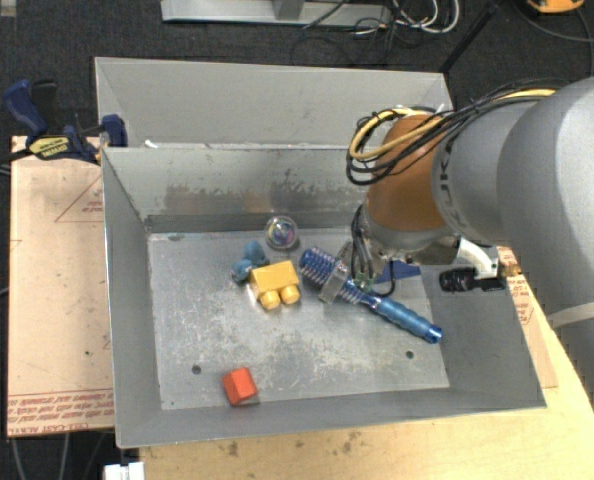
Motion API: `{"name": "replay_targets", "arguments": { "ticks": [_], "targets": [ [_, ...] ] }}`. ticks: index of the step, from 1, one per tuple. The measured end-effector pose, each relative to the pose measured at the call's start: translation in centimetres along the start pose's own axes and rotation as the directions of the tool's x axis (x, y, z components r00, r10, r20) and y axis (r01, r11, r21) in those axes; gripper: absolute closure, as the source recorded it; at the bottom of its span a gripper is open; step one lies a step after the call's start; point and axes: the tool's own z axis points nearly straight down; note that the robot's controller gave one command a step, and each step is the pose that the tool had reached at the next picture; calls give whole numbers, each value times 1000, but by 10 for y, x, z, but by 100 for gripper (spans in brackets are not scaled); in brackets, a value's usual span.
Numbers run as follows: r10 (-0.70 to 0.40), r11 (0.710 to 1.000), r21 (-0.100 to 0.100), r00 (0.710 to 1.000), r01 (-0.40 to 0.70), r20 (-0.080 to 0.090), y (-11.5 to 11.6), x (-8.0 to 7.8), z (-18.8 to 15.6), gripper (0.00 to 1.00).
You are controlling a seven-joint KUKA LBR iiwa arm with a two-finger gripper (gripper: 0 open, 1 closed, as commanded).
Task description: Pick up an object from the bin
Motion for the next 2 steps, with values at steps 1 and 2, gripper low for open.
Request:
{"name": "replay_targets", "arguments": {
  "ticks": [1, 2],
  "targets": [
    [-2, 1000, -1, 1000, 2, 3, 1, 0, -19, 100],
    [-5, 1000, -3, 1000, 5, 6, 2, -1, -69, 100]
  ]
}}
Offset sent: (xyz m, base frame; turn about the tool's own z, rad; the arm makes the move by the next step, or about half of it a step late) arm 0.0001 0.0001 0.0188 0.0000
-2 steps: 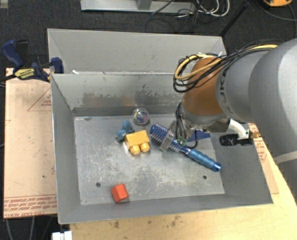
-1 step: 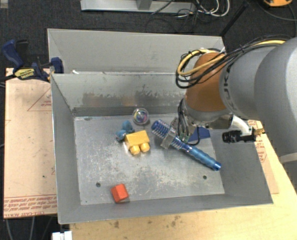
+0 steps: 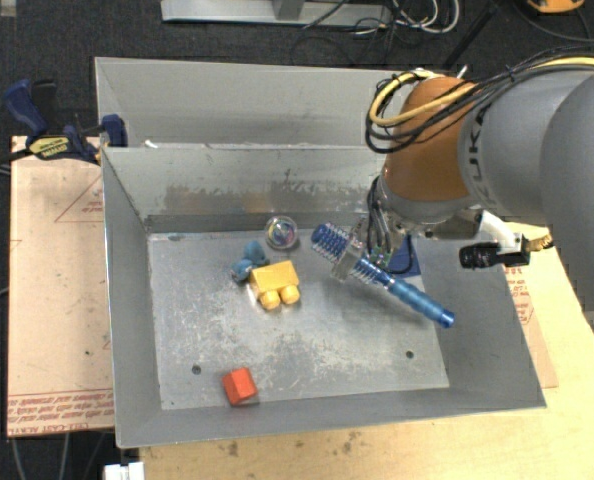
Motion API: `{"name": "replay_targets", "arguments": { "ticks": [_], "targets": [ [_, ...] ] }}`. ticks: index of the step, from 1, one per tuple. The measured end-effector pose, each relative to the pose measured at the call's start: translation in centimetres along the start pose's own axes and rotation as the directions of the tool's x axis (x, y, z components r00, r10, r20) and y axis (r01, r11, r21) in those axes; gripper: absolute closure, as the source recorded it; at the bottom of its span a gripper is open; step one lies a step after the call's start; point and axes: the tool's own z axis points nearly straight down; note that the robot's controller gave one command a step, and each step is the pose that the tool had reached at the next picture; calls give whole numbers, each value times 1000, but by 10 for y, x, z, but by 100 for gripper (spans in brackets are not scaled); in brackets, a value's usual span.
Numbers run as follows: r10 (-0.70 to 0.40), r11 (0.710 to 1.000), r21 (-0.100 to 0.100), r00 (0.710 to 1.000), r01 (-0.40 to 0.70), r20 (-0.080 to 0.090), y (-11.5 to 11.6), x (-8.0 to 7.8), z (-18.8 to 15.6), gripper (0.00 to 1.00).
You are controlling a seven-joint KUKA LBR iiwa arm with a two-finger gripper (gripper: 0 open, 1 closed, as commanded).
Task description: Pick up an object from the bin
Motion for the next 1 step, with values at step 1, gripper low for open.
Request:
{"name": "replay_targets", "arguments": {
  "ticks": [1],
  "targets": [
    [-3, 1000, 0, 1000, 3, 1, 1, -1, -50, 100]
  ]
}}
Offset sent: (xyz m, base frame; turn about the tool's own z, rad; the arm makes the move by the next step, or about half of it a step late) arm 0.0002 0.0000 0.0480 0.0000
